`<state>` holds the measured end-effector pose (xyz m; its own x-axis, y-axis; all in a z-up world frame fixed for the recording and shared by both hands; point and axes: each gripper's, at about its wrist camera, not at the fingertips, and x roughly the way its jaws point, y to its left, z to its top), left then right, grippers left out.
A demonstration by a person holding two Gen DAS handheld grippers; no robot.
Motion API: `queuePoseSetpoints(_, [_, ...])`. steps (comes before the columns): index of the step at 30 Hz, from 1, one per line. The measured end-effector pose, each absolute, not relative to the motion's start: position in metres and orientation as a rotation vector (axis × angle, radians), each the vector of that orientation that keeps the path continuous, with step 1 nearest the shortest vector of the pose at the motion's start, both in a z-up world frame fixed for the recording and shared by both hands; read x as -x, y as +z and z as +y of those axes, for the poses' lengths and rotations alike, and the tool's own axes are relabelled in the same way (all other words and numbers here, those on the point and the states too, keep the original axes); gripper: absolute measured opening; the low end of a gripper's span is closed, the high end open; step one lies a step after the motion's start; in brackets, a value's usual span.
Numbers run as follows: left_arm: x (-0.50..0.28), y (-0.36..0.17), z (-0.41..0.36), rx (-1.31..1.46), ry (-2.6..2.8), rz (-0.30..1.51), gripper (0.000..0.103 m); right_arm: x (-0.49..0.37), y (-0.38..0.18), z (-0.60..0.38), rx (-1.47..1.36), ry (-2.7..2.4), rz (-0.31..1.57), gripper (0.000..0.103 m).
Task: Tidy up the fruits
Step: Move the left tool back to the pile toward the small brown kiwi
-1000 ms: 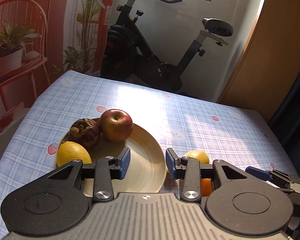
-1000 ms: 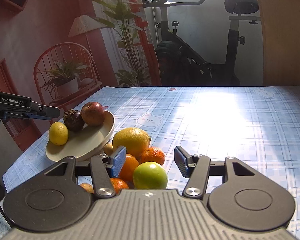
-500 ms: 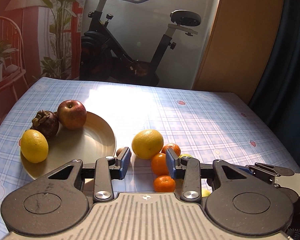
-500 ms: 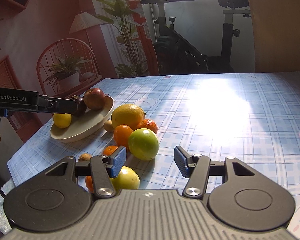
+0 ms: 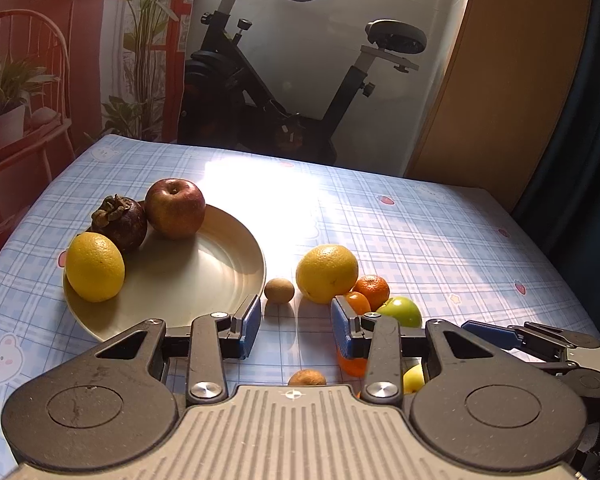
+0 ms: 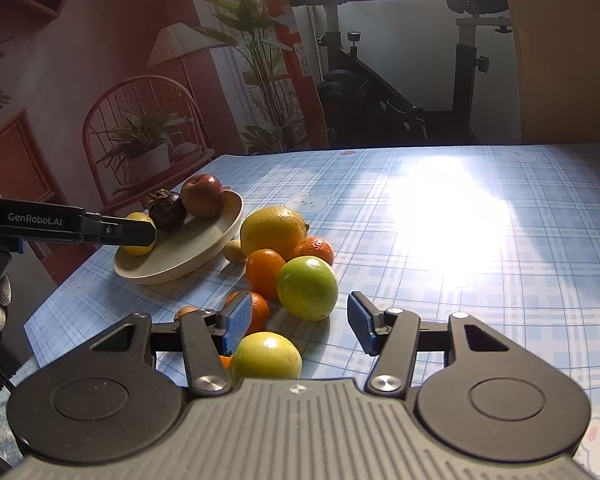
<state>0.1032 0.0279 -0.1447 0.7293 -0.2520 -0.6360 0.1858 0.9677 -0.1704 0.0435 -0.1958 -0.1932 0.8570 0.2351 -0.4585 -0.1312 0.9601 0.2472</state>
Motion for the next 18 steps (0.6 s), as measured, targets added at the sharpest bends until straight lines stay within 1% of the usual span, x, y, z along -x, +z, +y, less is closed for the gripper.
queuePoseSetpoints(6, [-0.104, -0.152, 0.03, 0.057, -0.291, 0.733, 0.042, -0.048, -0.191, -0.192, -0.201, 0.191, 0.513, 0.056])
queuePoseSetpoints(18, [-0.116, -0.188, 0.02, 0.069, -0.38, 0.885, 0.042, -0.053, -0.194, -0.195, -0.21, 0.187, 0.53, 0.055])
